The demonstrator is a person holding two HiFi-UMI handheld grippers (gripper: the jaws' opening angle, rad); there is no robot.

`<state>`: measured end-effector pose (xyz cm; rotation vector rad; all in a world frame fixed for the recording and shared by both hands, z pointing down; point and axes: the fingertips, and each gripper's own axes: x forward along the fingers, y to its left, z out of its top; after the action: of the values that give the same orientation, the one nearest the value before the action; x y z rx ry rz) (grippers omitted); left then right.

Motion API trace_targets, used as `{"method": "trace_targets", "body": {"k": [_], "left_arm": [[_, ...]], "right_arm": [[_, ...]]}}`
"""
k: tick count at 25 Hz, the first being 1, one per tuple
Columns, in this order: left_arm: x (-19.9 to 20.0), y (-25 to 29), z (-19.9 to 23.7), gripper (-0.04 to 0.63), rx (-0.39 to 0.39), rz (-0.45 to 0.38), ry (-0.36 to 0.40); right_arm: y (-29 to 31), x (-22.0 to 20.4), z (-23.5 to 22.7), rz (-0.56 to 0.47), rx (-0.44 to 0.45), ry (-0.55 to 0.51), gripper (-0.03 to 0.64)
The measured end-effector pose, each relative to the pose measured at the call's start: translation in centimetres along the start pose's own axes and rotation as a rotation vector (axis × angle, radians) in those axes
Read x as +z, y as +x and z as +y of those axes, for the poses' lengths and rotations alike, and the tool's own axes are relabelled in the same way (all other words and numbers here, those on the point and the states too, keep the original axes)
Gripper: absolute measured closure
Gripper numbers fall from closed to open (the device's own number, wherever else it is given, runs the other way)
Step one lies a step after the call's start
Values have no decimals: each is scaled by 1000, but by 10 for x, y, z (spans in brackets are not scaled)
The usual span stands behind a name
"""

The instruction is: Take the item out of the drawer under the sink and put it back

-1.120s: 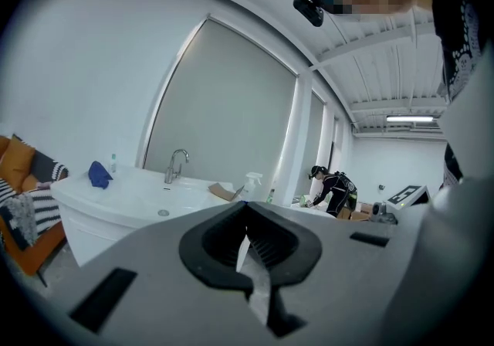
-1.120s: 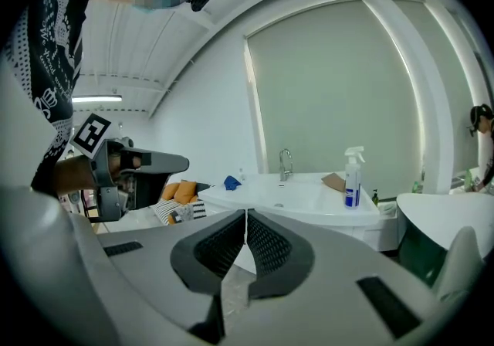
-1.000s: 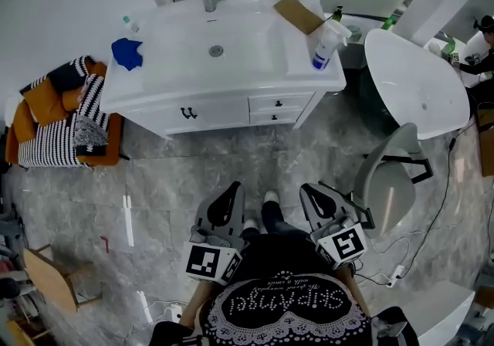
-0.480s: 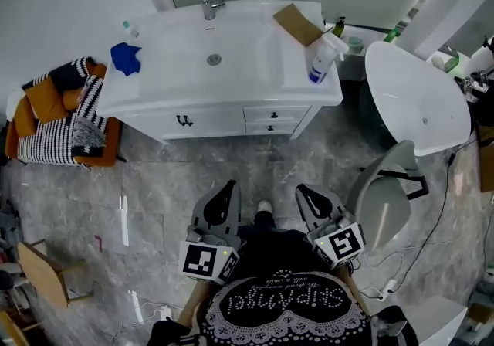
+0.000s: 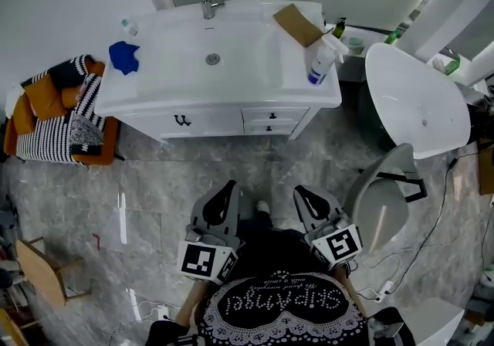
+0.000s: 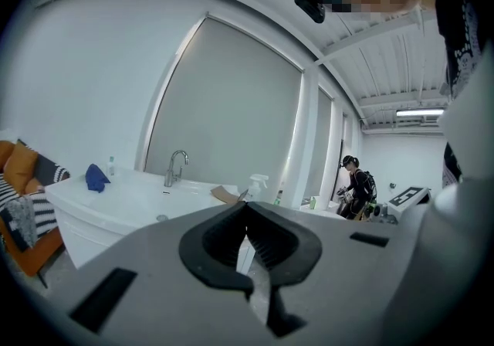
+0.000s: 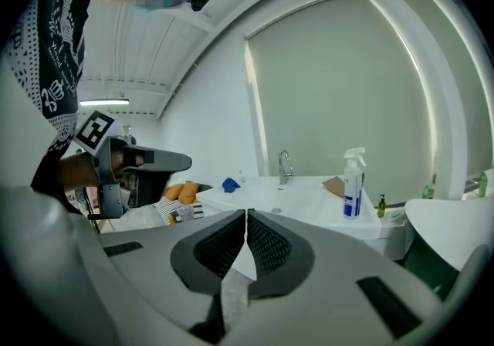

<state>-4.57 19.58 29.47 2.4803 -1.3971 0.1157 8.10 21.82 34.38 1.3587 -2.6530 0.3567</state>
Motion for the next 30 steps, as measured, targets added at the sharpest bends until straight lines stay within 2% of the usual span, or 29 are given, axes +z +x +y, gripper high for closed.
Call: {"method": "trace_targets", "body": {"k": [8, 19, 30], "left_arm": [[6, 18, 12, 591, -59, 4, -5], [43, 52, 75, 591, -106, 10, 31], [58, 80, 111, 591, -159, 3, 58]], "right_arm": [[17, 4, -8, 0, -51, 22, 597], [77, 36, -7, -25, -117, 39, 597], [115, 36, -15, -5, -174, 52, 597]]}}
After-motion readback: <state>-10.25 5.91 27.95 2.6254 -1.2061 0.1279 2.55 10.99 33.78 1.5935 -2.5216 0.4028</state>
